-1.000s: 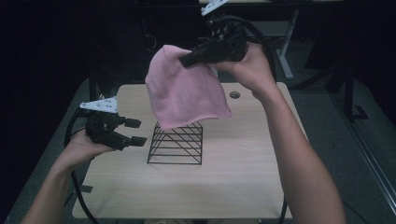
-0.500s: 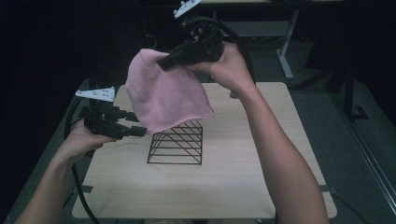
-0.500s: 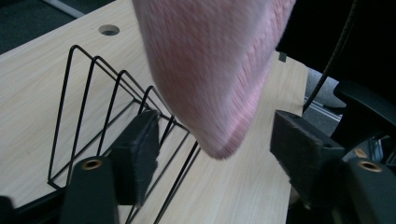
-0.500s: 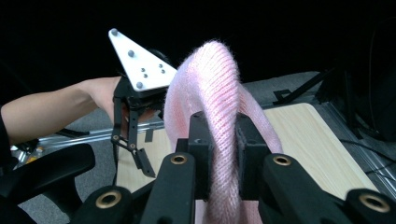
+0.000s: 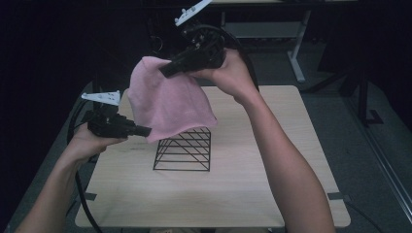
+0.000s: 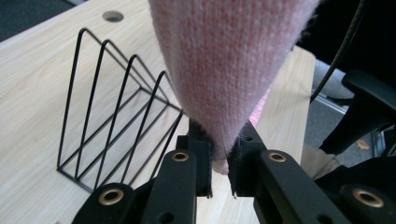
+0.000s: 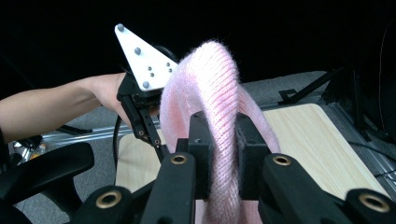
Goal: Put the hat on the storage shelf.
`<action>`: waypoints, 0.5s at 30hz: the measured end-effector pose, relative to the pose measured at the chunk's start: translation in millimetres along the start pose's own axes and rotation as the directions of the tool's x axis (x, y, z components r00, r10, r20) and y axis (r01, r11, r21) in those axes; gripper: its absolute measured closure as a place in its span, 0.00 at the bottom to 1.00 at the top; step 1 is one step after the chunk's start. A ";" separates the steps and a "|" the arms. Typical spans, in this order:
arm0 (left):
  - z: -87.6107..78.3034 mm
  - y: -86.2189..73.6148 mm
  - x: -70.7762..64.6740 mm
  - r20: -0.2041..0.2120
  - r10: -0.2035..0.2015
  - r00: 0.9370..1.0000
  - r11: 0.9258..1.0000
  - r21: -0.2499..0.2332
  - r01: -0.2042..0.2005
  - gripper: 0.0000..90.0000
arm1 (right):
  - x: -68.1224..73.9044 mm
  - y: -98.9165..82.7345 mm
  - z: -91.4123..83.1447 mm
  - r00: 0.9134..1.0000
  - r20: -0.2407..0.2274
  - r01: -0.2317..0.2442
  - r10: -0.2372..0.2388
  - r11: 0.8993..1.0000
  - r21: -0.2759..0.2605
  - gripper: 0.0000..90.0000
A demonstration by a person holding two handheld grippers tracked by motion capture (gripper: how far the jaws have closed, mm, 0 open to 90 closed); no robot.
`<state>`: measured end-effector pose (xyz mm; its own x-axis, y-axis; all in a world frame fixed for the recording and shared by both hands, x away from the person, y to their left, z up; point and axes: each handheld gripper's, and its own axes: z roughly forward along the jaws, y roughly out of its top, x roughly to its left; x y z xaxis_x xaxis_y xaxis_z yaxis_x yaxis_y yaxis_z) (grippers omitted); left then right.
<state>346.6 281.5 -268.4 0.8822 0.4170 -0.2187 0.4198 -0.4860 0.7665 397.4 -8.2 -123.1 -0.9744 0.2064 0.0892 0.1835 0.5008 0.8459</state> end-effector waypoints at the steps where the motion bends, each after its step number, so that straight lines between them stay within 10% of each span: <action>1: 0.4 -0.2 0.7 -0.001 -0.001 1.000 1.000 0.002 0.001 0.91 | -2.3 -2.4 0.6 1.000 0.006 0.004 -0.004 1.000 0.005 0.88; 15: 18.7 -0.2 14.3 -0.029 -0.003 1.000 0.999 0.052 0.004 0.91 | -27.0 -33.8 5.6 0.997 0.016 -0.080 0.080 0.997 0.003 0.88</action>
<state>363.2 273.2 -283.0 0.8745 0.4402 -0.2035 0.4340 -0.5232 0.7334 418.3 -26.0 -157.1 -0.9543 0.2594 0.1486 0.2617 0.4849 0.8345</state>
